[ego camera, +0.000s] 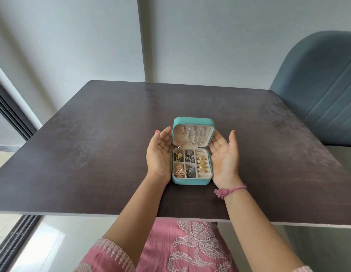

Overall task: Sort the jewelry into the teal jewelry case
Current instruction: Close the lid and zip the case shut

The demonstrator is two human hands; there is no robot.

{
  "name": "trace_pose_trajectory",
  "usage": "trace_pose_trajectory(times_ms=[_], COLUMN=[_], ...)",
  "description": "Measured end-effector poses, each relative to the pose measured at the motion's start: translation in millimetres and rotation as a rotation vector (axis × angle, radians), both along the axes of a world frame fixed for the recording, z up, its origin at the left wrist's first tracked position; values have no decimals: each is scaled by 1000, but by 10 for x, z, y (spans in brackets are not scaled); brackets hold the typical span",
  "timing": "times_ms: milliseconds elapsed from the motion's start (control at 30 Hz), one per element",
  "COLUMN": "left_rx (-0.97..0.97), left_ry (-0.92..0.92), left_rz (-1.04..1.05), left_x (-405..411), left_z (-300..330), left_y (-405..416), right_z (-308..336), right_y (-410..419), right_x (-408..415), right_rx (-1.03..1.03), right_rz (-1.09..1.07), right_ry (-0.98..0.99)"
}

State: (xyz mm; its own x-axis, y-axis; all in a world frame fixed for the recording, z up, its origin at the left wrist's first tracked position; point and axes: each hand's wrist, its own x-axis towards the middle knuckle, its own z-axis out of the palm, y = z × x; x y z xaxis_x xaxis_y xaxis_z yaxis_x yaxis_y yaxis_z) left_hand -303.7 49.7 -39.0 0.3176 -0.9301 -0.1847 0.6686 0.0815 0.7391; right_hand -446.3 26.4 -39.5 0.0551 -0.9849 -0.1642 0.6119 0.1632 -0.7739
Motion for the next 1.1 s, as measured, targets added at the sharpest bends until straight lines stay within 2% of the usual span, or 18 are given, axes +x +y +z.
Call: trace_pose_trajectory(times_ms=[167, 300, 500, 567, 733, 800, 967, 1033, 1100], left_rx=[-34, -18, 1, 17, -17, -21, -11, 1, 6], left_ry=[8, 86, 57, -21, -470, -574, -573, -573, -609], left_rz=[14, 30, 45, 38, -108, -218, -381, -406, -397], left_x=[-6, -11, -13, -14, -11, 39, 184, 245, 302], left_z=[1, 27, 25, 27, -22, -90, -135, -144, -126], left_y=[12, 15, 26, 30, 185, 289, 411, 375, 297], right_z=[14, 33, 44, 38, 42, 11, -11, 3, -8], right_y=[34, 56, 103, 114, 195, 264, 371, 358, 339], right_x=[-7, -26, -25, -17, -15, -55, -253, -325, -359], right_rx=[-17, -14, -25, -35, -156, -243, -463, -514, -560], right_rz=[3, 12, 27, 22, 27, 85, 398, 474, 492], right_ry=[-36, -22, 59, 116, 382, 540, 1120, 1245, 1275])
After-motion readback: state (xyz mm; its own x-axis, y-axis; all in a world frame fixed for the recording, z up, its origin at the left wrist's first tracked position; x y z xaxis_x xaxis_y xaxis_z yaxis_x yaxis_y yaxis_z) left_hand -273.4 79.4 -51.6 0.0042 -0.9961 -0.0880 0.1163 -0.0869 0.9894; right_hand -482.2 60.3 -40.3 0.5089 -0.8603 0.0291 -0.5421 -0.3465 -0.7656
